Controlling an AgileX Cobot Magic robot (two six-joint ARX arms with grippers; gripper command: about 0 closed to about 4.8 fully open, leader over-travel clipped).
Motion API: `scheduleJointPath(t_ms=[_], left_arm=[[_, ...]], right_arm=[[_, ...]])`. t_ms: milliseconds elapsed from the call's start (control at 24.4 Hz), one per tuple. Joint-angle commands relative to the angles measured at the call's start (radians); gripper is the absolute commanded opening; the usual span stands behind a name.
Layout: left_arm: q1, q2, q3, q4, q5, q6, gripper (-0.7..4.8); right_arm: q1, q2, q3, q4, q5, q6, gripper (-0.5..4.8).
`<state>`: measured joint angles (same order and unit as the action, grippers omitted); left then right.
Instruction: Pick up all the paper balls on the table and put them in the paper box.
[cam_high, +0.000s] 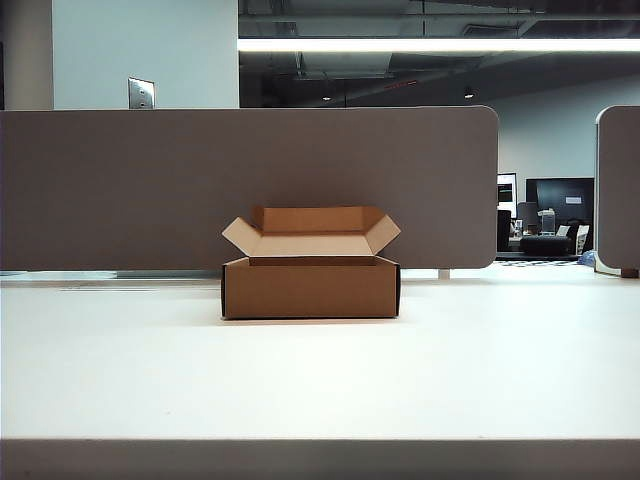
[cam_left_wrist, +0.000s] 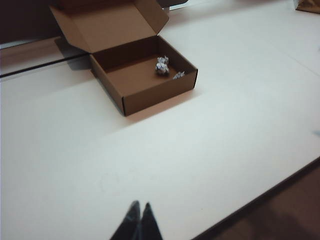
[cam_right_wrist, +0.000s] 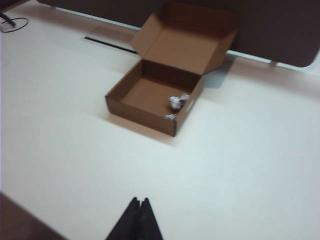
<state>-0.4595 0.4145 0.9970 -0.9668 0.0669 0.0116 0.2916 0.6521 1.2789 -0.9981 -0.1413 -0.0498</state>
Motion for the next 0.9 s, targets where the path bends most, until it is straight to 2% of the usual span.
scheduleJointPath(t_ms=[41,82,164,287,328,409,491,655,901], left_arm=[[0.0,-0.09,-0.13,0.086,0.025,-0.011,-0.05],[0.0,-0.098,-0.15,0.103,0.026,-0.016,-0.05],[0.0,-0.102,-0.205,0.167,-0.048,-0.05,-0.05],[0.0,-0.103,-0.296,0.329,-0.117,-0.026,-0.05],[0.0,-0.103,-0.345,0.426,-0.112,0.005,-0.05],[0.0,-0.103,-0.423,0.526,-0.074,0.061,-0.05],[0.0,-0.103,-0.497,0.584,-0.058,0.067,-0.05],[0.001,-0.158,-0.647,0.736,-0.017,0.058,-0.05],[0.01,-0.296,-0.819,0.836,-0.026,0.021,-0.05]], right_arm=[[0.0,-0.136,-0.15,0.031,0.119,-0.003,0.19],[0.0,-0.161,-0.177,0.031,0.124,-0.004,0.27],[0.0,-0.224,-0.25,0.052,0.121,-0.002,0.3],[0.0,-0.299,-0.365,0.195,0.183,-0.008,0.3],[0.0,-0.344,-0.442,0.304,0.22,-0.011,0.29],[0.0,-0.418,-0.571,0.456,0.22,-0.01,-0.07],[0.0,-0.481,-0.7,0.562,0.222,-0.01,-0.07],[0.001,-0.6,-0.895,0.665,0.216,-0.01,-0.06],[0.0,-0.651,-1.012,0.758,0.214,-0.003,-0.06]])
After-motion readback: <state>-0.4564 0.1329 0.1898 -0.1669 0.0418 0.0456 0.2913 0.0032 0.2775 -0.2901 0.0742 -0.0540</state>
